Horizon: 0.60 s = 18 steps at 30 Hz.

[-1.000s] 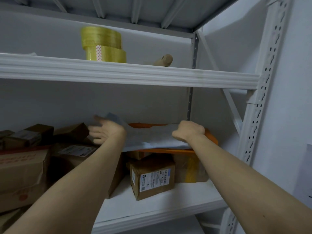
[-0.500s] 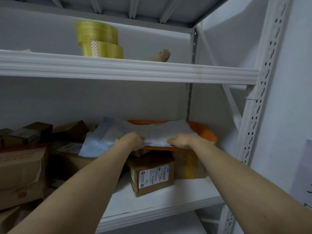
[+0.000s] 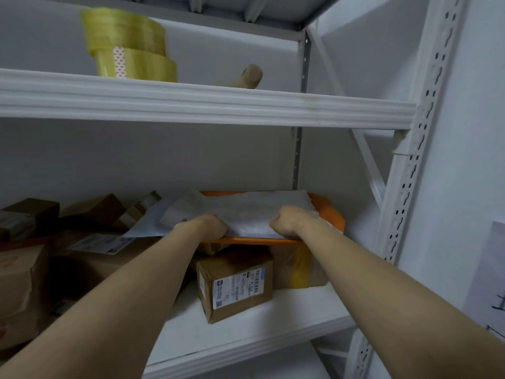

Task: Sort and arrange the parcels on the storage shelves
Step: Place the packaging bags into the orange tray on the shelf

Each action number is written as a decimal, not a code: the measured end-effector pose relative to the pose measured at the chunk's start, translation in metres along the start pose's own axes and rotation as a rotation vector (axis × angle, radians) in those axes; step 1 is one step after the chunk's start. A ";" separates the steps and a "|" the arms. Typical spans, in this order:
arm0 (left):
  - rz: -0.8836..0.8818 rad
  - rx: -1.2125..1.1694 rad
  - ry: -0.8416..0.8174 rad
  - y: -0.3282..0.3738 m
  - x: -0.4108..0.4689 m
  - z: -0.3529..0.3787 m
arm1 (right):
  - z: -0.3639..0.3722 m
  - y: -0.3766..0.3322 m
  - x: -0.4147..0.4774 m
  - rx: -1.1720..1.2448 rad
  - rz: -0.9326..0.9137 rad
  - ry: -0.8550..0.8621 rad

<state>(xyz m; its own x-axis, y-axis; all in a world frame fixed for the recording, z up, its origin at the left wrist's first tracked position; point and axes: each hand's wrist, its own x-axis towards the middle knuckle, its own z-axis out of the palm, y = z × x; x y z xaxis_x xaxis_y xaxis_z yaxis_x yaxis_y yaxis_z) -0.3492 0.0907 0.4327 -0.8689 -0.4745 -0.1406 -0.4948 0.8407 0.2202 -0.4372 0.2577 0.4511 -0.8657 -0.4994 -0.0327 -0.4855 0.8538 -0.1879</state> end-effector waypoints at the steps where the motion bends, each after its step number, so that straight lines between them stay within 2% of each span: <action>1: 0.014 0.000 0.018 -0.001 0.002 0.000 | 0.000 0.000 0.002 -0.006 0.020 -0.007; 7: 0.022 -0.038 0.149 0.000 0.015 -0.003 | -0.005 0.018 0.000 -0.165 0.201 0.061; 11: 0.071 -0.052 0.078 0.017 0.012 -0.001 | -0.008 0.026 -0.002 -0.264 0.282 0.081; 18: 0.127 -0.003 0.000 0.018 0.019 0.007 | -0.010 0.025 0.003 -0.161 0.301 0.095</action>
<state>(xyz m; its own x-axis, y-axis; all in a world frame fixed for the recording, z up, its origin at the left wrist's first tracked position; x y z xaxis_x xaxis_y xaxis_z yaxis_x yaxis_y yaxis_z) -0.3742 0.0985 0.4271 -0.9247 -0.3642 -0.1111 -0.3805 0.8932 0.2396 -0.4533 0.2790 0.4561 -0.9768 -0.2122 0.0301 -0.2130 0.9767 -0.0261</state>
